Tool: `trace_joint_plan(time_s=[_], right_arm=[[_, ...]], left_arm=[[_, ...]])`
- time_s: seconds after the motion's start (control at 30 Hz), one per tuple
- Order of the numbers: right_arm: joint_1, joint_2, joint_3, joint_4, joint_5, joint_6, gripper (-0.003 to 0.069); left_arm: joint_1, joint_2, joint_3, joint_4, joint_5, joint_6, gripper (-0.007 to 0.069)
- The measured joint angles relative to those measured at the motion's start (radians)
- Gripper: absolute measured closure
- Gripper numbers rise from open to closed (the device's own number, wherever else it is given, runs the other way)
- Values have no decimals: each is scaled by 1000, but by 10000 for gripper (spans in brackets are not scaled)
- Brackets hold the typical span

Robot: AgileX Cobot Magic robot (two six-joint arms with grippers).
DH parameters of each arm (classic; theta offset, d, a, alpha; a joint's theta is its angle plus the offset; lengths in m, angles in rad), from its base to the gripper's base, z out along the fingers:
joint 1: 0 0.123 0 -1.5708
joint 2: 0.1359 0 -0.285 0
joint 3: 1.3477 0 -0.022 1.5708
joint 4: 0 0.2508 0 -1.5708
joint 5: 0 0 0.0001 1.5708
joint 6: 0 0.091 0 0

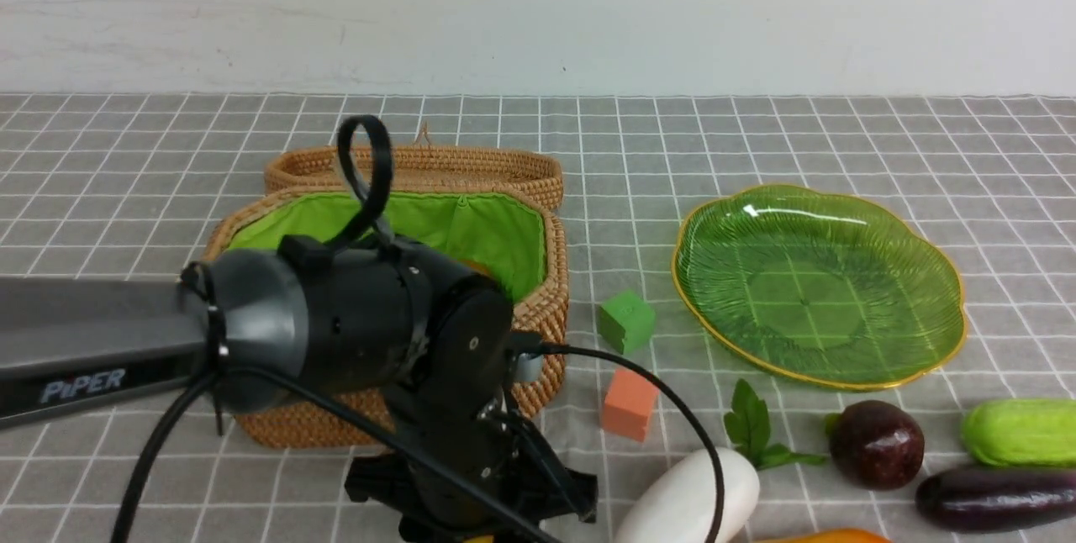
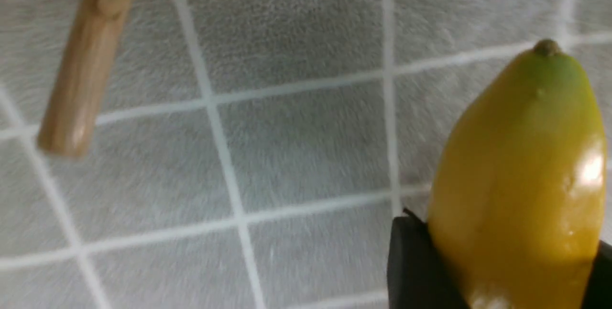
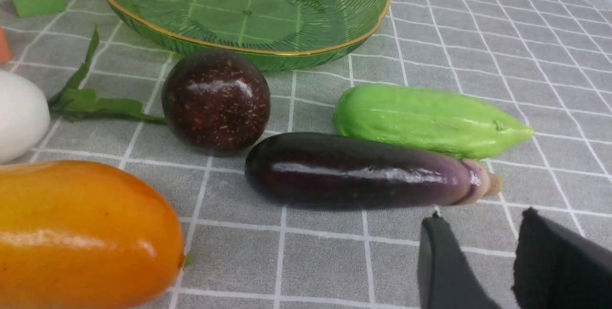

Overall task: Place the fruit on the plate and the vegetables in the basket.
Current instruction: Use the left arm to grab a banana and put it into the right plate

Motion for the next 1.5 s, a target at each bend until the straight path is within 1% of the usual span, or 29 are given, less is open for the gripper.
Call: trace_joint_plan(time_s=[0.23, 0.53, 0.8, 0.97, 1.1, 1.17, 1.27, 1.33, 1.5], right_arm=[[0, 0, 0, 0, 1, 0, 418], [0, 0, 0, 0, 1, 1, 418], [0, 0, 0, 0, 1, 1, 418], [0, 0, 0, 0, 1, 1, 418], [0, 0, 0, 0, 1, 1, 418], [0, 0, 0, 0, 1, 1, 418], [0, 0, 0, 0, 1, 1, 418], [0, 0, 0, 0, 1, 1, 418], [0, 0, 0, 0, 1, 1, 418]], left_arm=[[0, -142, 0, 0, 59, 20, 322], [0, -288, 0, 0, 70, 27, 322], [0, -386, -3, -6, 65, 103, 322], [0, -383, -70, 0, 95, 148, 322], [0, -343, -217, 38, 120, 194, 322], [0, -330, -242, 42, 130, 199, 322], [0, -273, -327, 53, 178, 209, 322], [0, -217, -390, 56, 213, 236, 322], [0, -139, -478, 57, 228, 263, 322]])
